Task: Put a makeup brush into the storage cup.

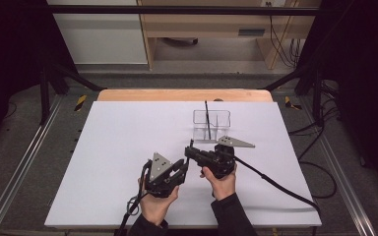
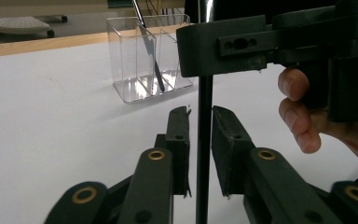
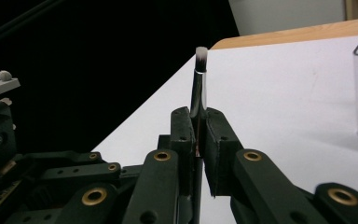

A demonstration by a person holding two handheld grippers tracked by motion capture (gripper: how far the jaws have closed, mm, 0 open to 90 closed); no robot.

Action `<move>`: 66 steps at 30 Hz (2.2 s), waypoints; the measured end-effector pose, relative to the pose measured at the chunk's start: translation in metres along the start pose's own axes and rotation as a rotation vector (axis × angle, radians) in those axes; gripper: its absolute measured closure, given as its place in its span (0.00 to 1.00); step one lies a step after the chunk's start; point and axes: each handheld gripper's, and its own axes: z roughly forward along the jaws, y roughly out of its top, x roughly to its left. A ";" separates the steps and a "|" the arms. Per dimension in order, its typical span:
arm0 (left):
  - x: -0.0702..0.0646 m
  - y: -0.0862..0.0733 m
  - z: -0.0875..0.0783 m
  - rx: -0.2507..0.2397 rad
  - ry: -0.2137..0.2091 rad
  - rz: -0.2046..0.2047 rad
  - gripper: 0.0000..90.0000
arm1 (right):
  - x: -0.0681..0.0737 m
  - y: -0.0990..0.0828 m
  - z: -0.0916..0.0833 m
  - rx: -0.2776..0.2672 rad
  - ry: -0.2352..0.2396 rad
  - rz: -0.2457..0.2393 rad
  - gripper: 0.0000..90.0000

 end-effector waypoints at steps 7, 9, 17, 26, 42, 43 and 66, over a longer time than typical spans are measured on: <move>0.009 0.004 -0.005 0.017 -0.025 0.036 0.64 | 0.000 0.004 -0.004 -0.031 -0.026 -0.040 0.93; 0.012 0.007 -0.007 0.016 -0.027 0.043 0.57 | 0.000 0.006 -0.006 -0.042 -0.034 -0.049 0.93; 0.023 0.019 -0.017 0.013 -0.043 0.104 0.38 | -0.001 0.012 -0.011 -0.062 -0.053 -0.075 0.93; 0.032 0.033 -0.026 0.016 -0.027 0.149 0.22 | -0.003 0.019 -0.018 -0.077 -0.074 -0.113 0.93; 0.071 0.018 -0.052 0.032 -0.013 0.120 0.11 | -0.008 0.028 -0.027 -0.085 -0.109 -0.150 0.93; 0.074 0.016 -0.054 0.037 -0.008 0.117 0.11 | -0.008 0.029 -0.027 -0.087 -0.110 -0.150 0.93; 0.109 -0.018 -0.069 0.043 0.066 0.069 0.11 | -0.025 0.050 -0.037 -0.110 -0.178 -0.178 0.93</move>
